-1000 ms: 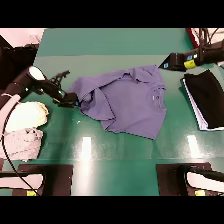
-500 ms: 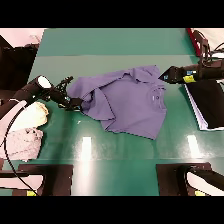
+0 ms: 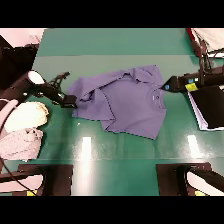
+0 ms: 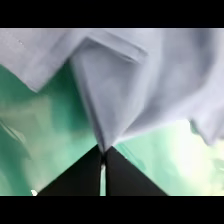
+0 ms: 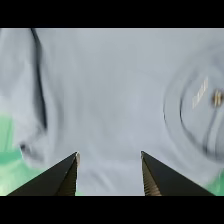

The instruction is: Fold the shirts.

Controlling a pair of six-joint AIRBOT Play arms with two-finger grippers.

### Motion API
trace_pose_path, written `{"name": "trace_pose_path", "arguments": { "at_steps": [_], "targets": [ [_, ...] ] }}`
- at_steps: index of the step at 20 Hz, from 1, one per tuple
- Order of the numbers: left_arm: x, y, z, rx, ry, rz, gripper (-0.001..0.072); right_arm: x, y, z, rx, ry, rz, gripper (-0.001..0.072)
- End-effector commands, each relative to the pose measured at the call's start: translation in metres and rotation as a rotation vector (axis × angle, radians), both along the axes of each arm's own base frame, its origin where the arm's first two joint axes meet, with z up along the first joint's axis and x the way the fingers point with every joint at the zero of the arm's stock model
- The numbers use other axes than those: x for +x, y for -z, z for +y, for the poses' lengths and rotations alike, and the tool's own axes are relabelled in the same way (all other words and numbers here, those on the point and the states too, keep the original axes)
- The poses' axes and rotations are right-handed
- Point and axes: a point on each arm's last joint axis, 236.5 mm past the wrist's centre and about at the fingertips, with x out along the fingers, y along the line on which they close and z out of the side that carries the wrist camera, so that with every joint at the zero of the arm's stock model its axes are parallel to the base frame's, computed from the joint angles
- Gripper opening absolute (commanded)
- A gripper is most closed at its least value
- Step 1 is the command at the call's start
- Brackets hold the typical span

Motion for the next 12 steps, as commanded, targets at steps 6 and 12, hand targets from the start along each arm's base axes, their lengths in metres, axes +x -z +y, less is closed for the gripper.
{"name": "trace_pose_path", "arguments": {
  "at_steps": [6,12],
  "targets": [
    [-0.022,-0.092,0.017,0.022,0.089,-0.188,0.0022,-0.125,0.113,-0.035,0.017,0.183,0.403,0.0439],
    [-0.023,-0.093,0.014,0.008,0.079,-0.182,0.0022,-0.145,0.159,-0.002,0.116,0.231,0.453,0.0442]
  ]
}}
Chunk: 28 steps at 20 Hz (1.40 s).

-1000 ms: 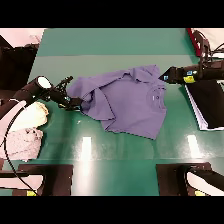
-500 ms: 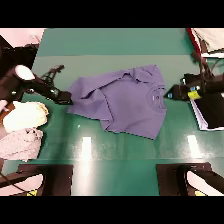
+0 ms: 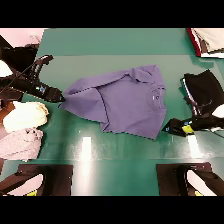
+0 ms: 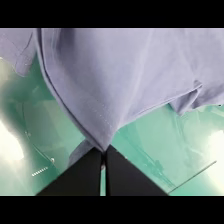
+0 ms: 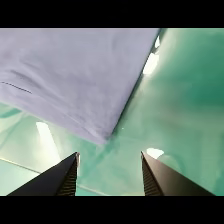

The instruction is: Fold the shirts.

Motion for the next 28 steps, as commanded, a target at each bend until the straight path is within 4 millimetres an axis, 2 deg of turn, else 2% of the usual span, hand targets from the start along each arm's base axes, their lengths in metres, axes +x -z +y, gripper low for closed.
{"name": "trace_pose_path", "arguments": {
  "at_steps": [1,4,7,10,11,12,15,17,19,21,23,25,26,28],
  "targets": [
    [-0.002,-0.003,-0.001,-0.009,-0.009,0.004,0.0022,-0.007,0.021,0.022,0.048,0.033,-0.005,0.0442],
    [-0.002,-0.003,-0.001,-0.011,-0.019,0.010,0.0022,-0.015,0.031,0.038,0.049,-0.024,0.032,0.0442],
    [-0.005,-0.002,-0.001,-0.010,-0.013,0.023,0.0022,-0.019,0.039,0.044,0.044,-0.045,0.062,0.0425],
    [-0.008,-0.002,-0.001,-0.009,-0.008,0.032,0.0023,-0.014,0.035,0.042,0.034,-0.044,0.023,0.0236],
    [-0.008,-0.002,-0.001,-0.010,-0.008,0.032,0.0023,-0.008,0.031,0.040,0.023,-0.041,-0.019,0.0084],
    [-0.008,-0.002,-0.001,-0.010,-0.008,0.032,0.0022,-0.002,0.025,0.039,0.017,-0.040,-0.069,0.0021],
    [-0.005,-0.006,-0.005,-0.041,-0.058,0.045,0.0022,0.022,-0.009,0.036,0.007,-0.020,-0.224,0.0019],
    [0.008,-0.027,-0.007,-0.058,-0.071,-0.017,0.0022,0.053,-0.058,0.026,-0.003,0.011,-0.372,0.0018],
    [0.027,-0.074,-0.008,-0.077,-0.094,-0.131,0.0022,0.091,-0.133,0.008,-0.030,0.062,-0.575,0.0018],
    [0.044,-0.151,-0.009,-0.107,-0.118,-0.316,0.0022,0.120,-0.219,-0.014,-0.072,0.115,-0.780,0.0017],
    [0.047,-0.246,-0.008,-0.144,-0.136,-0.554,0.0022,0.134,-0.314,-0.037,-0.129,0.164,-0.991,0.0017],
    [0.027,-0.338,-0.006,-0.178,-0.137,-0.796,0.0022,0.129,-0.409,-0.051,-0.192,0.183,-1.193,0.0017],
    [0.009,-0.381,-0.005,-0.197,-0.136,-0.914,0.0022,0.121,-0.448,-0.053,-0.223,0.183,-1.274,0.0017],
    [-0.033,-0.442,-0.002,-0.237,-0.150,-1.104,0.0022,0.097,-0.513,-0.056,-0.301,0.166,-1.416,0.0018]
  ]
}}
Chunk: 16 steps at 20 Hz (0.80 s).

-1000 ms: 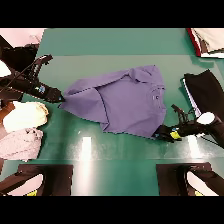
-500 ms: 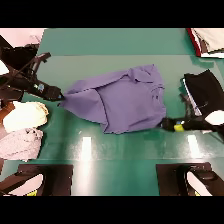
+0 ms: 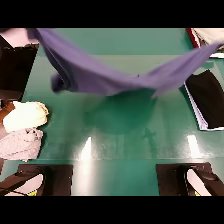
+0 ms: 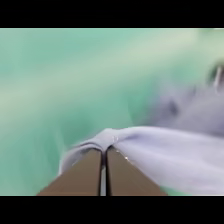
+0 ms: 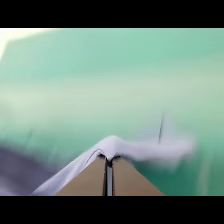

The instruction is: Fold the shirts.

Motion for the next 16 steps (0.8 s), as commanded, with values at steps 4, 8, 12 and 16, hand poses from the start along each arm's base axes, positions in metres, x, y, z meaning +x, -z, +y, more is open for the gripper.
{"name": "trace_pose_path", "arguments": {
  "at_steps": [4,8,12,16],
  "targets": [
    [-0.142,-0.162,0.014,-0.116,-0.055,-0.540,0.0022,-0.084,-0.178,-0.008,-0.239,0.119,-0.393,0.0017],
    [-0.205,-0.189,0.018,-0.137,-0.058,-0.672,0.0022,-0.120,-0.203,-0.015,-0.285,0.246,-0.496,0.0016],
    [-0.141,-0.132,0.038,-0.066,-0.165,-0.464,0.0021,-0.105,-0.167,-0.043,-0.260,0.322,-0.383,0.0014],
    [-0.021,0.023,0.042,-0.001,-0.206,0.018,0.0022,-0.041,-0.078,-0.064,-0.175,0.165,0.018,0.0014]
  ]
}}
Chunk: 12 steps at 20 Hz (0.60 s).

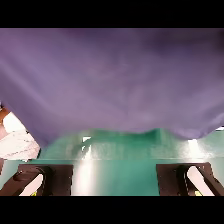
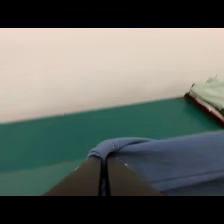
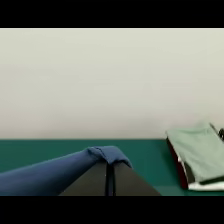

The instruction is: Fold the shirts.

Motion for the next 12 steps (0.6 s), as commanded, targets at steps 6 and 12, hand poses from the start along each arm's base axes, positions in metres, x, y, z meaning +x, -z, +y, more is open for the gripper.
{"name": "trace_pose_path", "arguments": {
  "at_steps": [6,12],
  "targets": [
    [0.145,0.319,-0.011,0.066,0.060,0.915,0.0022,0.130,0.303,0.010,0.194,-0.198,1.012,0.0015],
    [0.240,0.401,-0.005,0.026,-0.012,0.869,0.0022,0.224,0.430,0.022,0.160,-0.161,1.068,0.0015]
  ]
}}
